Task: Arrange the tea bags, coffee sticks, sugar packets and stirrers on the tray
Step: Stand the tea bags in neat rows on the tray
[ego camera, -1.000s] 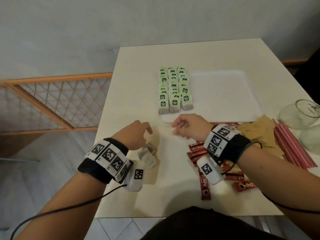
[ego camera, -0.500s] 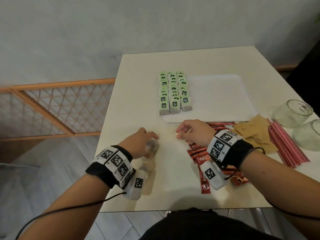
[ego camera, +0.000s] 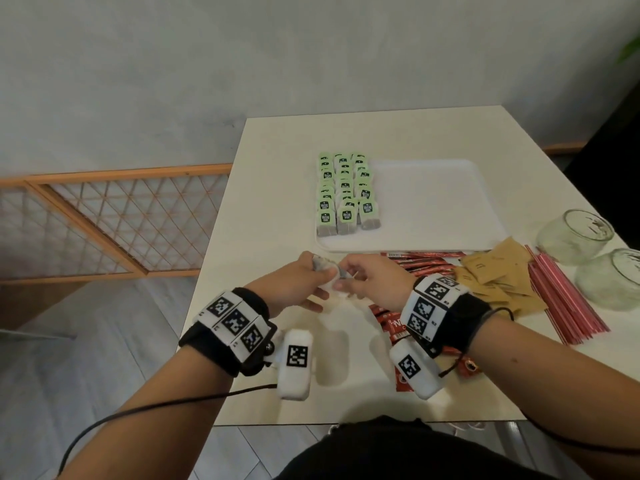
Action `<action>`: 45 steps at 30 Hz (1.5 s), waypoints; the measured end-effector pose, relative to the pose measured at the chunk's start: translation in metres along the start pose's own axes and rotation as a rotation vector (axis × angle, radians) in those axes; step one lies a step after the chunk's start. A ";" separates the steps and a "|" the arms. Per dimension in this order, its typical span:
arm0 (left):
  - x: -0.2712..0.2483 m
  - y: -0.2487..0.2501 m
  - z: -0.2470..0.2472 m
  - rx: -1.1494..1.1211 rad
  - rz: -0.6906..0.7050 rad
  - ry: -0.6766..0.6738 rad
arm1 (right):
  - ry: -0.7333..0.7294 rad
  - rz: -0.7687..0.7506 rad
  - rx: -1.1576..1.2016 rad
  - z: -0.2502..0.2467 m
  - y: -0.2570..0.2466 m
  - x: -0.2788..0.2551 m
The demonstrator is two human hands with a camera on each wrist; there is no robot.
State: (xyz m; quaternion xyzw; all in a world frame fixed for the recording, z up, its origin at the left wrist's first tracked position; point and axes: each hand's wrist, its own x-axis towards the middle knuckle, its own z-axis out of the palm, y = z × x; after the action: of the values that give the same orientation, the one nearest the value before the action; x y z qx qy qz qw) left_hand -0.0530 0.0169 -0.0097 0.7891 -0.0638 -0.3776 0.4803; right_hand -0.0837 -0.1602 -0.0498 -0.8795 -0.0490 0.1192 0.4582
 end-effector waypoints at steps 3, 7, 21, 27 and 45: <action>-0.006 -0.004 -0.001 0.087 -0.013 -0.050 | 0.022 -0.031 0.034 -0.003 -0.005 0.000; -0.013 -0.014 -0.009 0.358 -0.009 -0.031 | -0.005 -0.010 -0.030 -0.001 -0.006 -0.003; 0.002 -0.024 -0.007 1.158 -0.082 0.027 | 0.048 0.069 -0.056 -0.017 0.004 -0.017; 0.029 -0.013 -0.004 0.854 0.028 0.134 | 0.001 0.066 -0.003 -0.033 0.010 -0.023; 0.047 0.015 0.042 -0.233 0.139 -0.126 | 0.131 0.167 0.217 -0.075 0.014 -0.017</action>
State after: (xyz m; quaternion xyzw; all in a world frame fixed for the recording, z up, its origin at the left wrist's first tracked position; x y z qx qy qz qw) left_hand -0.0435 -0.0430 -0.0332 0.6964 -0.1040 -0.3972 0.5886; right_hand -0.0816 -0.2314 -0.0170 -0.8317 0.0674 0.1040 0.5412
